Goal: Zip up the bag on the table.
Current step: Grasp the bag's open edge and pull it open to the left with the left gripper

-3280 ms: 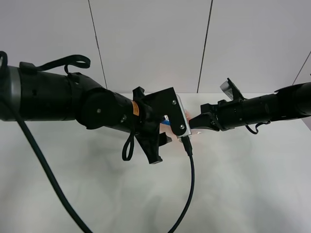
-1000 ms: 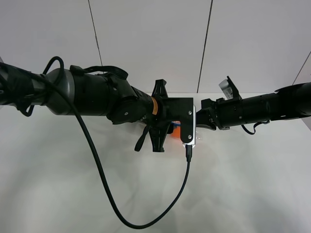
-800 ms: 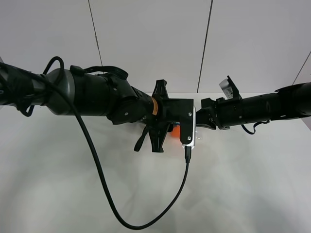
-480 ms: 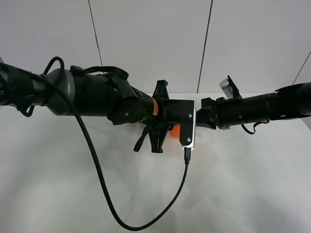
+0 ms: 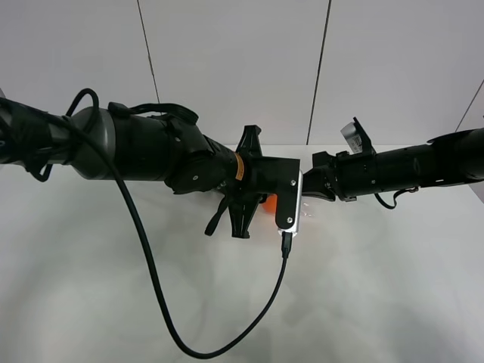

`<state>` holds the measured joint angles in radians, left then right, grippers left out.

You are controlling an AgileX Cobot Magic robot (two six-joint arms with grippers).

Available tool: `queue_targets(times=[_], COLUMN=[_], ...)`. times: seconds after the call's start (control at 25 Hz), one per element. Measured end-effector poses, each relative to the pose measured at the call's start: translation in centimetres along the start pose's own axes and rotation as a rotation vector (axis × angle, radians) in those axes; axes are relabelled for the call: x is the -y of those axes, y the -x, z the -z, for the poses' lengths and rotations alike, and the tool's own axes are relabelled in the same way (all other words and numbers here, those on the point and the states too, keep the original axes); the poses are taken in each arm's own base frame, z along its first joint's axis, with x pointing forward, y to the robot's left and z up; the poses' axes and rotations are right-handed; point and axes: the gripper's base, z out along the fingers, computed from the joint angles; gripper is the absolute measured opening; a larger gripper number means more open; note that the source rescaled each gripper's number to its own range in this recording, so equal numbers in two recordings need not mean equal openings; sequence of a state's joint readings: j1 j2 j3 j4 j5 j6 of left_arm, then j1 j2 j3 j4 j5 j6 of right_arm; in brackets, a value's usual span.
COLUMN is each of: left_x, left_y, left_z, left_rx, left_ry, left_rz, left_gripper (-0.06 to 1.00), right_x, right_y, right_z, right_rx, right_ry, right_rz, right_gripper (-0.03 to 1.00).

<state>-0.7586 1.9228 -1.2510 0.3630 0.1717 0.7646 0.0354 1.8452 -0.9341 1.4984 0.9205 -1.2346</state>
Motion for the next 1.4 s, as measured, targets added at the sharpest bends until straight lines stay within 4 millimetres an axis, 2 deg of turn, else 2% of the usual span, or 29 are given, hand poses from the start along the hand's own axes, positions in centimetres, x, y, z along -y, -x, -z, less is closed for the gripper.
queue_targets(times=[0.12, 0.32, 0.72, 1.4], left_x=[-0.5, -1.5, -2.7, -3.6], left_y=[-1.3, -4.5, -8.1, -11.8], left_z=[-0.1, 0.0, 0.2, 0.7], left_rx=[-0.025, -0.102, -0.173, -0.237], left_ry=[0.006, 0.002, 0.016, 0.034], left_rz=[0.022, 0.073, 0.138, 0.198], left_gripper=[0.00, 0.00, 0.00, 0.00], right_x=[0.0, 0.0, 0.1, 0.1], right_y=[0.1, 0.2, 0.2, 0.2], right_z=[0.0, 0.0, 0.0, 0.0], right_rx=[0.006, 0.008, 0.012, 0.013], right_ry=[0.002, -0.005, -0.018, -0.019], right_rz=[0.000, 0.000, 0.000, 0.000], right_gripper=[0.00, 0.00, 0.00, 0.00])
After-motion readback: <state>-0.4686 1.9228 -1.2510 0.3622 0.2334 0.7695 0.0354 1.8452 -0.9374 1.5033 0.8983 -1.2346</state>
